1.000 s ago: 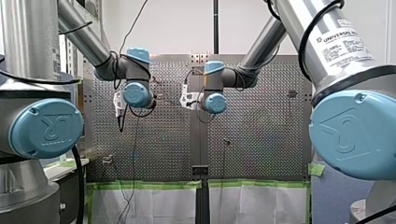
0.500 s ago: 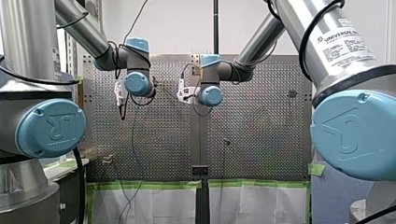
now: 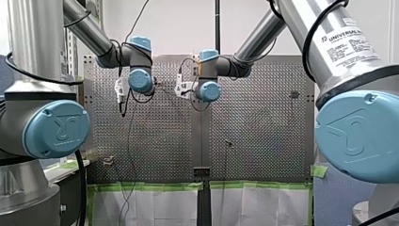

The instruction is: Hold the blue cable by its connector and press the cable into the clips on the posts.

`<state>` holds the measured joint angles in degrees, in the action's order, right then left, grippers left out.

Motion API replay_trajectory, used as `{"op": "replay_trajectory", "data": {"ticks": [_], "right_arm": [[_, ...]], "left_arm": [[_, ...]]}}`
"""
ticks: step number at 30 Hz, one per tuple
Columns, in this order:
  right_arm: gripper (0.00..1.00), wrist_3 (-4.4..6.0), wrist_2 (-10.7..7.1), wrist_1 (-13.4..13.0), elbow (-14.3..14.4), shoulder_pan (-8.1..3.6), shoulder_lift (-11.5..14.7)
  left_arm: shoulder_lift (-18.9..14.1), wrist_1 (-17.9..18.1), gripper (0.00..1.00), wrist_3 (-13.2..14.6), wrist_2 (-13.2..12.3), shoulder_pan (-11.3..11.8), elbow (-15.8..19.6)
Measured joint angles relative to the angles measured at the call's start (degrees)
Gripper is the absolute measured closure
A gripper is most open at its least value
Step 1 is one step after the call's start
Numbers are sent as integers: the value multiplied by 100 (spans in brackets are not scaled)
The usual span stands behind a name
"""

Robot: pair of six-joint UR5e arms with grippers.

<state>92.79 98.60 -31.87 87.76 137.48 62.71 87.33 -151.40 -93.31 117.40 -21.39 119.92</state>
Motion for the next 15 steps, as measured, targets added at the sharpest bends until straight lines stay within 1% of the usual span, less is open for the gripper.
{"op": "replay_trajectory", "data": {"ticks": [4,11,15], "right_arm": [[100,45,-9,54,-83,-15,-4],[100,231,-79,196,-263,-91,-8],[100,289,-105,316,-385,-134,-8]], "left_arm": [[19,-93,99,-20,-45,48,-141],[39,-272,99,-39,-127,151,-384],[142,-407,99,-38,-232,198,-538]]}}
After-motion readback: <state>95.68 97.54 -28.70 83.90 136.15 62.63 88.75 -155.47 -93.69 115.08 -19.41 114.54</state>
